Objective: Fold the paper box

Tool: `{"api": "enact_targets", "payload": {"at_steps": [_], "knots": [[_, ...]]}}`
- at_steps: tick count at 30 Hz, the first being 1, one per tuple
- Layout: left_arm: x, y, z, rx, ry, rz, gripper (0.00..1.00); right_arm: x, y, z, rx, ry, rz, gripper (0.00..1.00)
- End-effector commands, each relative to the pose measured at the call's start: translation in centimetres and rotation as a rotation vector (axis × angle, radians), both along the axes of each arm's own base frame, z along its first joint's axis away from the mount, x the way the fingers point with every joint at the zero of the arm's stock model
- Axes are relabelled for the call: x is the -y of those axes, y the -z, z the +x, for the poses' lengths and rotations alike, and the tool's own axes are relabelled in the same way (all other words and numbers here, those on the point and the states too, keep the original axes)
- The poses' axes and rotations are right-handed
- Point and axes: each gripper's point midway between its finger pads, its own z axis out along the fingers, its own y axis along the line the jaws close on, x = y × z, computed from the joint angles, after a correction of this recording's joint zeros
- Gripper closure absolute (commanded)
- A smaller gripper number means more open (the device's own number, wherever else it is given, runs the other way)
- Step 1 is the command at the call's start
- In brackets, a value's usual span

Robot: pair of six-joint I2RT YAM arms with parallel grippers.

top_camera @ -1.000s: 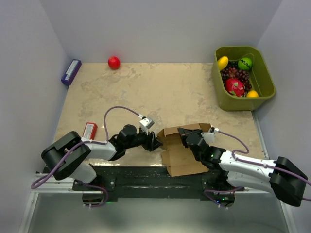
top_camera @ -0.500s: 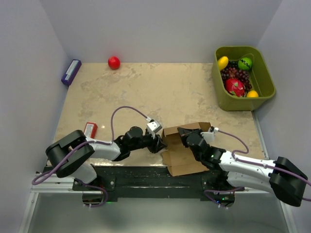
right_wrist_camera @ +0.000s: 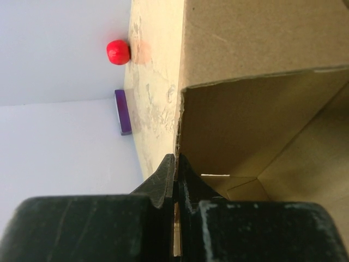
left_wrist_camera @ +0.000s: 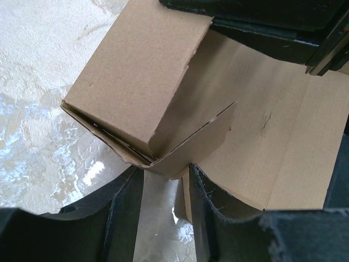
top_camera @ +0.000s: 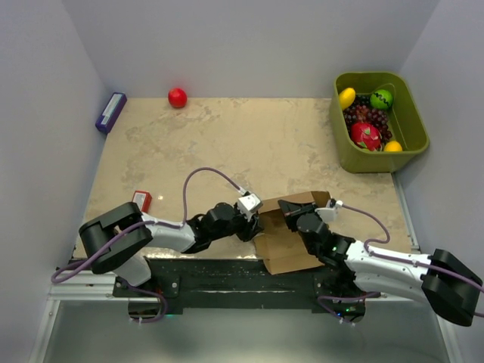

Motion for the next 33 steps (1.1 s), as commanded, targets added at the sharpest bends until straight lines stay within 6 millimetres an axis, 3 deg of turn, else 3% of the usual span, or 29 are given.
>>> {"api": "enact_targets", "payload": {"at_steps": [1, 10, 20, 33], "knots": [[1.1, -1.3, 1.2, 0.073, -0.043, -0.010, 0.57, 0.9, 0.4, -0.3, 0.030, 0.001, -0.046, 1.00], [1.9, -1.2, 1.1, 0.082, -0.064, -0.018, 0.58, 2.3, 1.6, -1.1, 0.012, 0.009, -0.069, 1.00], [4.0, -1.0, 1.2, 0.082, -0.050, -0.016, 0.61, 2.4, 1.7, -1.2, 0.013, 0.006, -0.067, 1.00], [3.8, 0.3, 2.6, 0.036, -0.197, 0.013, 0.65, 2.3, 1.7, -1.4, 0.009, -0.001, -0.055, 1.00]]}}
